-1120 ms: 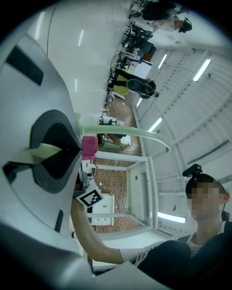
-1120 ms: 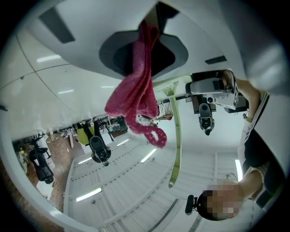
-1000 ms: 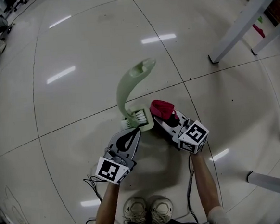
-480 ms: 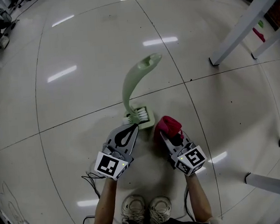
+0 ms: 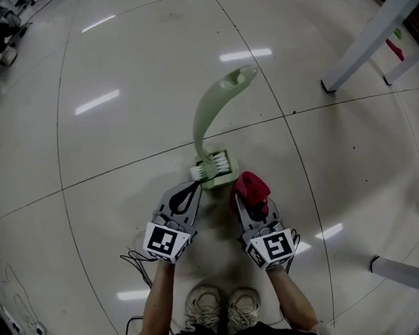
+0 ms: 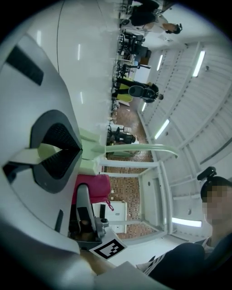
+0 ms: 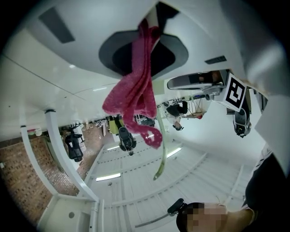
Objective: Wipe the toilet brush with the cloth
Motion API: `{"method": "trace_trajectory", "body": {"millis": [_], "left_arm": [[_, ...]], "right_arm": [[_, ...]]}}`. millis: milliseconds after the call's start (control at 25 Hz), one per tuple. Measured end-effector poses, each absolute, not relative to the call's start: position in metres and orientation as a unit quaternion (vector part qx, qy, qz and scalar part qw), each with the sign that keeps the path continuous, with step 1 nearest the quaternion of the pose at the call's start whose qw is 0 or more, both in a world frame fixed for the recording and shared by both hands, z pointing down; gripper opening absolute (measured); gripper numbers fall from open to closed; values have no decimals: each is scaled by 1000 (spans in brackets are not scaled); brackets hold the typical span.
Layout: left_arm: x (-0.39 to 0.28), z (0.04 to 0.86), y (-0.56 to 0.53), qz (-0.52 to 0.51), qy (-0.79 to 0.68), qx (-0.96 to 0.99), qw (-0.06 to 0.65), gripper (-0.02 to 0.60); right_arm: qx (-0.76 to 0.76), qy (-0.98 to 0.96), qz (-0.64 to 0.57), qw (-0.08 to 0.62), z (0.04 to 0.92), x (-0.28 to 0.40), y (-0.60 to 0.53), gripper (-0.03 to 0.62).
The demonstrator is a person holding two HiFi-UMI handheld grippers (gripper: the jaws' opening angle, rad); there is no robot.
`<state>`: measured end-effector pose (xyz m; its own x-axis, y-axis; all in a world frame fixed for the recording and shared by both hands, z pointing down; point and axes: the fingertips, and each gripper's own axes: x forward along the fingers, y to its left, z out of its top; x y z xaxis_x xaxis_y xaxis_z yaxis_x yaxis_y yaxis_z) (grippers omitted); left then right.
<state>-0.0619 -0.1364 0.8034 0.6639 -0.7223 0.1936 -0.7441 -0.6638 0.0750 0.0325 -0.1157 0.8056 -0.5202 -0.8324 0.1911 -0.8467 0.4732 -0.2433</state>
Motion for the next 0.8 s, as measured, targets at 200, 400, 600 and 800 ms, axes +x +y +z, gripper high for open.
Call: {"method": "trace_trajectory", "body": {"millis": [200,400,600,800], "left_arm": [[-77,805,-135,89,-420,901,65,3],[-100,798,-133,69,-441,892,69,3],[-120,795,-131,61,-453,886,73,3],[-131,790,-133,48,-458,884,78,3]], "right_arm": [[528,-843,81,71,796,12,-110,31],[499,-857,94,83,805,-28,-105,31],[470,-873,91,94,811,-54,-104,31],[456,-883,80,75,802,-67,-108,31]]}}
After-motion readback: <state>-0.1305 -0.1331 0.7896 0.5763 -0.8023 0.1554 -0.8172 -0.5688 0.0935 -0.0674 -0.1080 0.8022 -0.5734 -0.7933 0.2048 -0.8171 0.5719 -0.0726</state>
